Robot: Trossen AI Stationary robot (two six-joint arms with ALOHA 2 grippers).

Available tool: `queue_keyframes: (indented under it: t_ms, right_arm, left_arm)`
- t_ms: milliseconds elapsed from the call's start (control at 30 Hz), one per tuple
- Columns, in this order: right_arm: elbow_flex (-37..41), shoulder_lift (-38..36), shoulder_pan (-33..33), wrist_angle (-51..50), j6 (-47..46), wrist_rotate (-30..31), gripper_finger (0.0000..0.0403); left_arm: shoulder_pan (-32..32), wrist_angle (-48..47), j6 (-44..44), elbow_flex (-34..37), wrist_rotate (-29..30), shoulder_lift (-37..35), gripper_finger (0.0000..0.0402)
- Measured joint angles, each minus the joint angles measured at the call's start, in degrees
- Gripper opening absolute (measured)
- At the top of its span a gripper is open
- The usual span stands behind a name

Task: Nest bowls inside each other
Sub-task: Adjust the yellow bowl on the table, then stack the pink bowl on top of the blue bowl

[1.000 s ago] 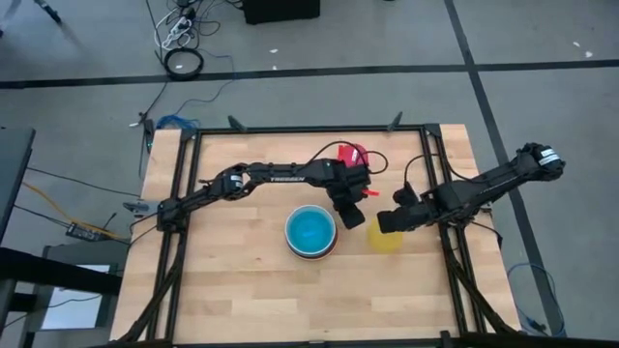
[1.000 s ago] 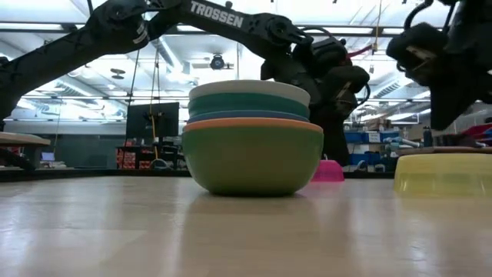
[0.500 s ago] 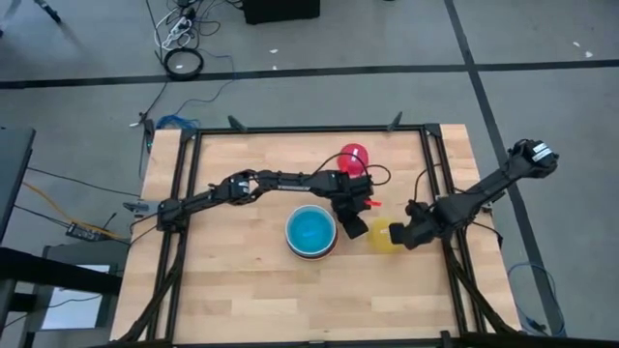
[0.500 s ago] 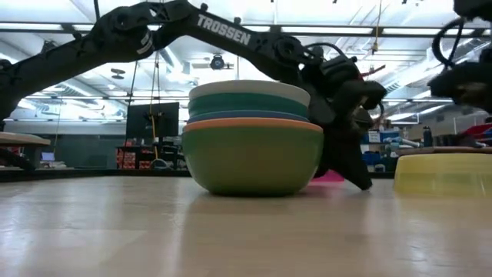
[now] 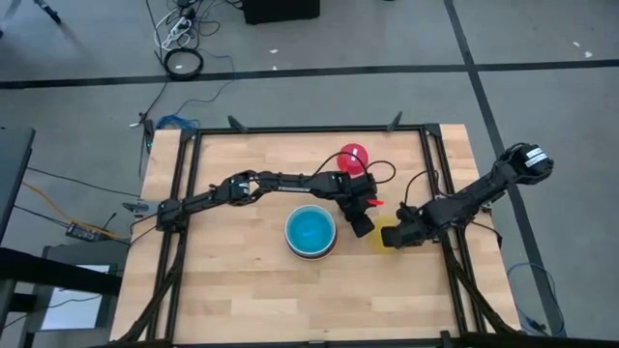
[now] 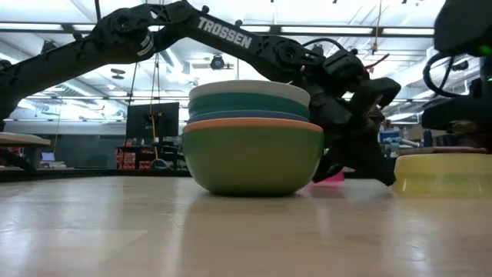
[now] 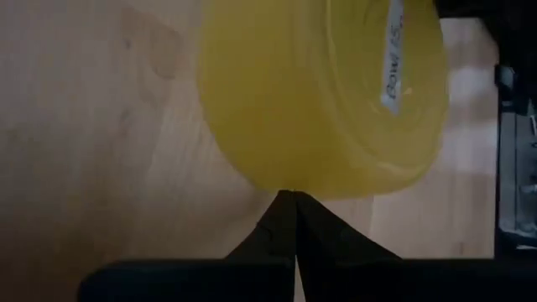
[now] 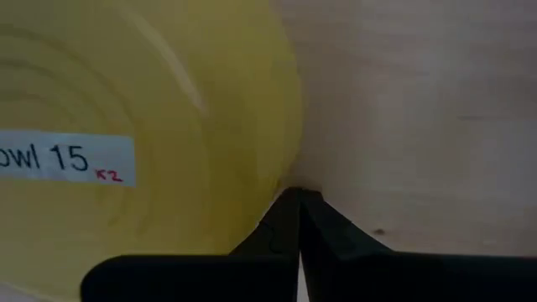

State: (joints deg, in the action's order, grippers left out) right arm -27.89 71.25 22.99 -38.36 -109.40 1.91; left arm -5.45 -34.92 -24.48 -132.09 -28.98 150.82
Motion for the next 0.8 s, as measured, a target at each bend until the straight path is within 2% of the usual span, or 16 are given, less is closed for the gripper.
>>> queue_keyframes:
  t_ms: [100, 267, 333, 500, 600, 733, 800]
  right_arm:
    - [-0.3, -0.2, -2.3, 1.3, 4.5, 0.8, 0.0]
    - [-1.3, 0.0, -3.4, 5.1, 10.6, 9.7, 0.0]
    - [-1.5, 0.0, -3.6, 5.1, 11.3, 11.2, 0.0]
    - [-1.9, -1.8, -4.1, 4.1, 11.5, 9.6, 0.0]
    - [-2.0, -4.3, -4.1, -2.0, 8.9, 8.8, 0.0]
    - [-2.0, -8.6, -5.7, -15.8, 4.3, 9.9, 0.0]
    - [-1.7, -10.5, -7.7, -16.1, 4.1, 11.3, 0.0]
  left_arm:
    - [0.1, 4.5, -0.4, 0.0, -0.5, 0.1, 0.0006]
    - [0.5, 5.6, -0.9, -1.4, -3.3, -0.1, 0.0006]
    - [0.3, 5.8, -0.8, -1.4, -3.8, -0.1, 0.0006]
    - [-0.2, 2.9, -0.6, -2.8, -4.6, 0.0, 0.0006]
    - [-1.2, 2.8, 0.7, -2.7, 1.0, -1.2, 0.0006]
    - [-3.7, 6.5, 1.5, -2.9, 9.3, -1.9, 0.0006]
    - [-4.8, 9.1, 1.6, -2.9, 12.1, -2.0, 0.0006]
